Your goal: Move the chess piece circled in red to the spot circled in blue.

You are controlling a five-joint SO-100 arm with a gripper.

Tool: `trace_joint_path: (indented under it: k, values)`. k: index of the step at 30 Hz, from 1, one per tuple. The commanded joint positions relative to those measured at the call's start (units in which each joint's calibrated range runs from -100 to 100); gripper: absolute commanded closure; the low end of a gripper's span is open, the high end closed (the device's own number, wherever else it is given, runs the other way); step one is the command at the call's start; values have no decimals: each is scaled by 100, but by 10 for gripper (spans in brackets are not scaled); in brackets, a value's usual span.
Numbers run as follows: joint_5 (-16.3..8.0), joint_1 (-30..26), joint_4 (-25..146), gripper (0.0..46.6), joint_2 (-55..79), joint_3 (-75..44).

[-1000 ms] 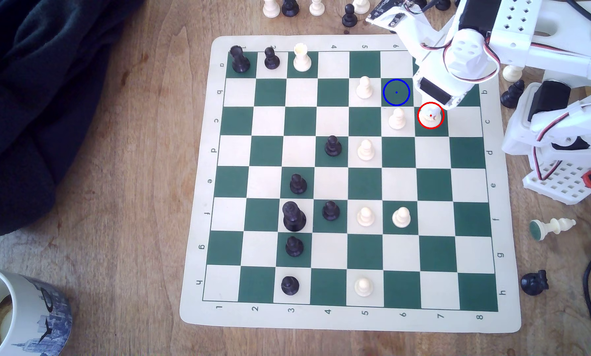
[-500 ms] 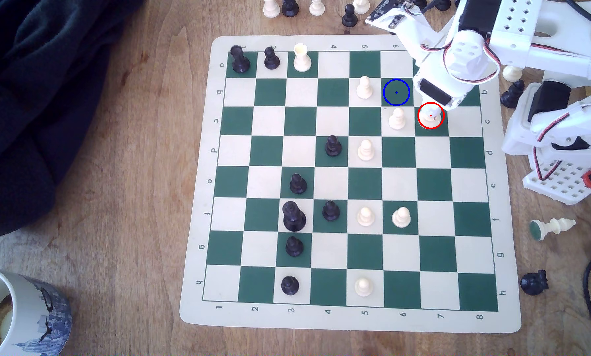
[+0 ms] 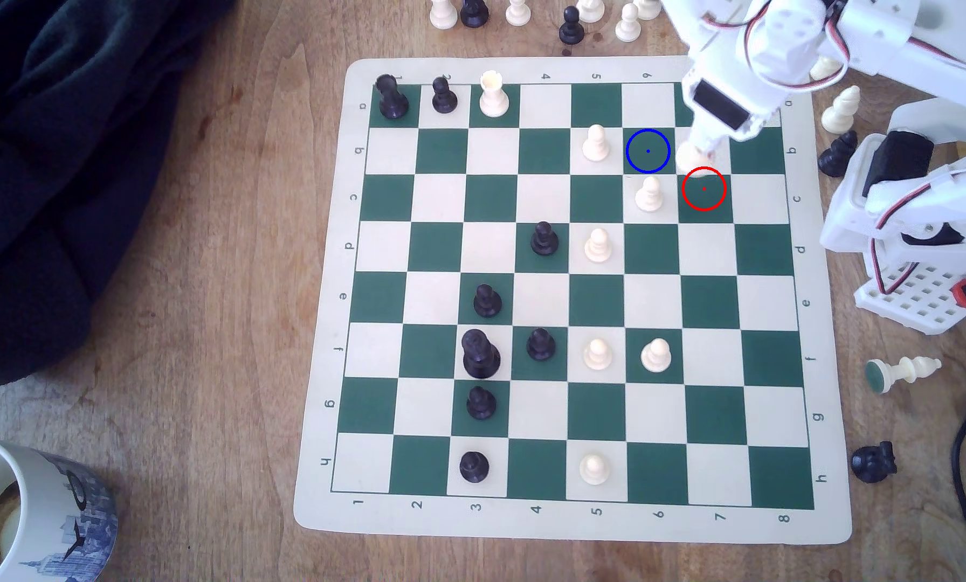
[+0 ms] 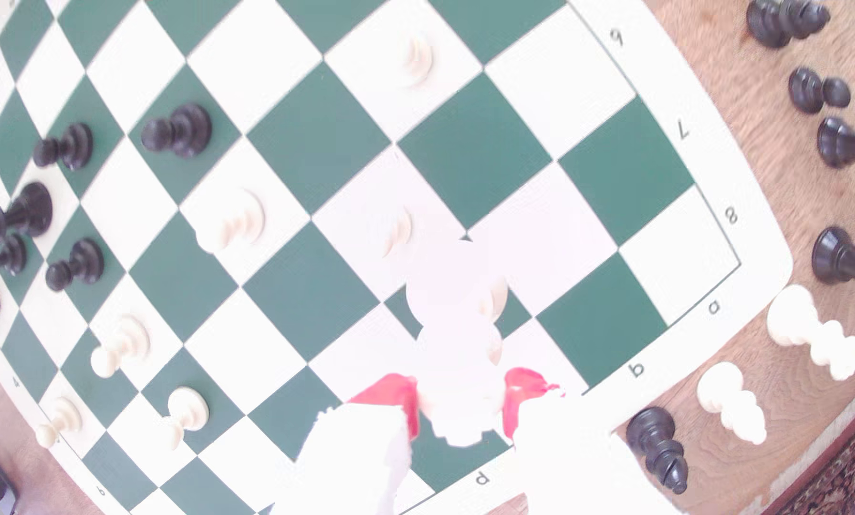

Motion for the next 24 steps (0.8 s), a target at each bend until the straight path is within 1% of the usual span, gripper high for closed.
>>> trace_joint_path:
  k: [1, 5, 15, 24]
  values:
    - [78, 88, -131, 464, 487, -928]
    - [83, 88, -385, 464, 827, -910]
    - [156, 292, -876, 464, 1650, -864]
    - [186, 440, -1351, 464, 2024, -610]
